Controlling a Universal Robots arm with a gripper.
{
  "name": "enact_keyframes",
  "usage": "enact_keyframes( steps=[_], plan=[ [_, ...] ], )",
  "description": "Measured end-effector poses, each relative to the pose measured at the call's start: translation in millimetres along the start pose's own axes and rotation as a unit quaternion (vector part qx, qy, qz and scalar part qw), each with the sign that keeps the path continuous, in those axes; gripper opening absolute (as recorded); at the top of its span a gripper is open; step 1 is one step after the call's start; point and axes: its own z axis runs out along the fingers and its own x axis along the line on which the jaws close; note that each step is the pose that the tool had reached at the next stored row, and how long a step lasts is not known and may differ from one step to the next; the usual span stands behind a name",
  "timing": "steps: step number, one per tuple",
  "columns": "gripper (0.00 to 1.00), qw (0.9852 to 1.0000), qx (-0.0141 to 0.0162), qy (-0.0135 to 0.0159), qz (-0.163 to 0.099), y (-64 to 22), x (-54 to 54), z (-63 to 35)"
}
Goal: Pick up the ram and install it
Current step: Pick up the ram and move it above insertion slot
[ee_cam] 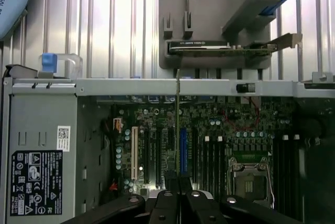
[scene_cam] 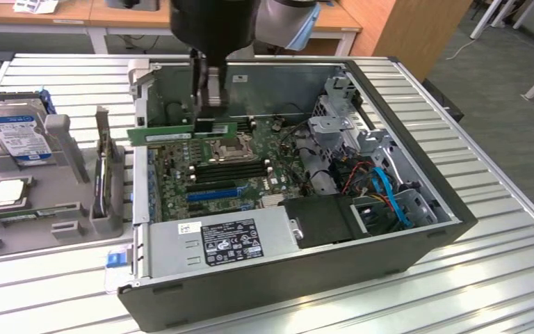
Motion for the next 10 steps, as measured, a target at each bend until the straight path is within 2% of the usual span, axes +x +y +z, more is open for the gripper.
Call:
enact_keyframes(
  steps=[10],
  plan=[
    [0.12, 1.0, -0.0006, 0.0, 0.0, -32.6, -0.7, -2.0]
  ],
)
